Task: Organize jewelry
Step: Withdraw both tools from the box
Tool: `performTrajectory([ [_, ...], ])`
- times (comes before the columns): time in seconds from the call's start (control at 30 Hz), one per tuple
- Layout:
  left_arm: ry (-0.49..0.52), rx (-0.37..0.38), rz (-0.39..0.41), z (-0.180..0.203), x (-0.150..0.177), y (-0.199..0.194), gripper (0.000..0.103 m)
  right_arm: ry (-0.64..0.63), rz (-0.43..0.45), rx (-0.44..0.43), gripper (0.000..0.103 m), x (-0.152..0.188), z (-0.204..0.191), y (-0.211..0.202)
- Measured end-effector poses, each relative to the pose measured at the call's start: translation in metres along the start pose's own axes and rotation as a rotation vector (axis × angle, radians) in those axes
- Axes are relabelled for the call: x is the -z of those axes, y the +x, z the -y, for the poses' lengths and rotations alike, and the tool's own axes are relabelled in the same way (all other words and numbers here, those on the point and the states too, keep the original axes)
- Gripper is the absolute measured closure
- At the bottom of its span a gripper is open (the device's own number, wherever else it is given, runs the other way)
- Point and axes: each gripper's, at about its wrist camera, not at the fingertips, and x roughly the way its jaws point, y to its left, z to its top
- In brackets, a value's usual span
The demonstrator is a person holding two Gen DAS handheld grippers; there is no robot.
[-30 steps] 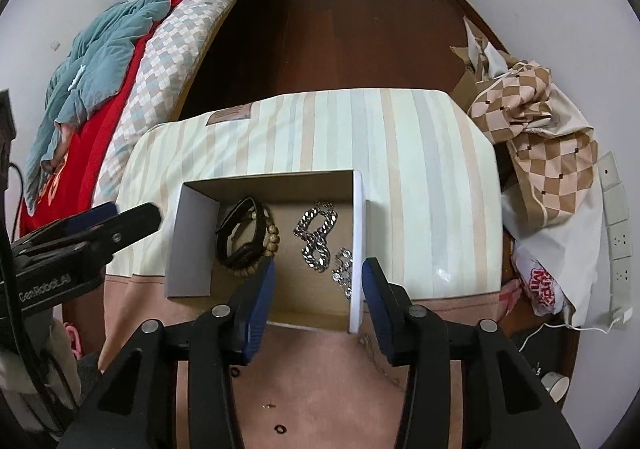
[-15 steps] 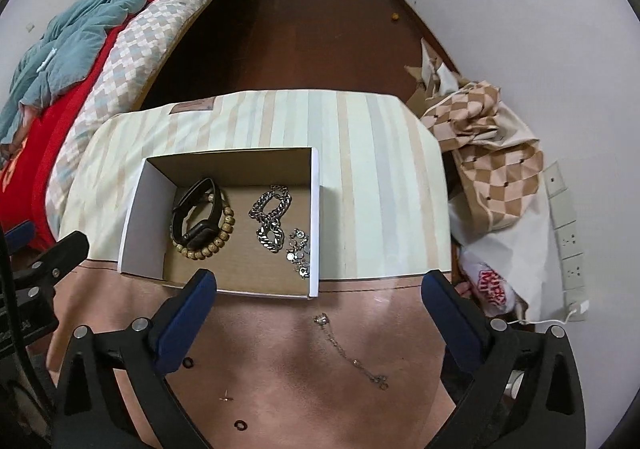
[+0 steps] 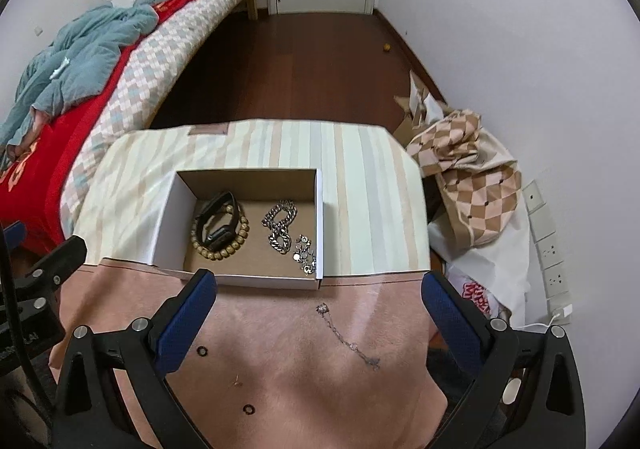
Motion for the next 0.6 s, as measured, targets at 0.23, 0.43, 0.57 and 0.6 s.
performTrajectory([
  [0.23,-0.018,0.009,0.043,-0.004,0.016,-0.034,0.001,0.001,0.066,0.004,0.0,0.015,-0.004,-0.045],
  [0.43,-0.031,0.029,0.075,-0.005,0.024,-0.061,0.001,0.0,0.113,-0.003,0.0,0.028,-0.004,-0.078],
  [0.57,-0.051,0.026,0.088,-0.005,0.03,-0.072,0.001,0.025,0.135,-0.028,0.0,0.033,0.001,-0.093],
  [0.6,-0.058,0.021,0.084,-0.005,0.033,-0.071,0.001,0.037,0.137,-0.034,0.0,0.035,0.005,-0.094],
])
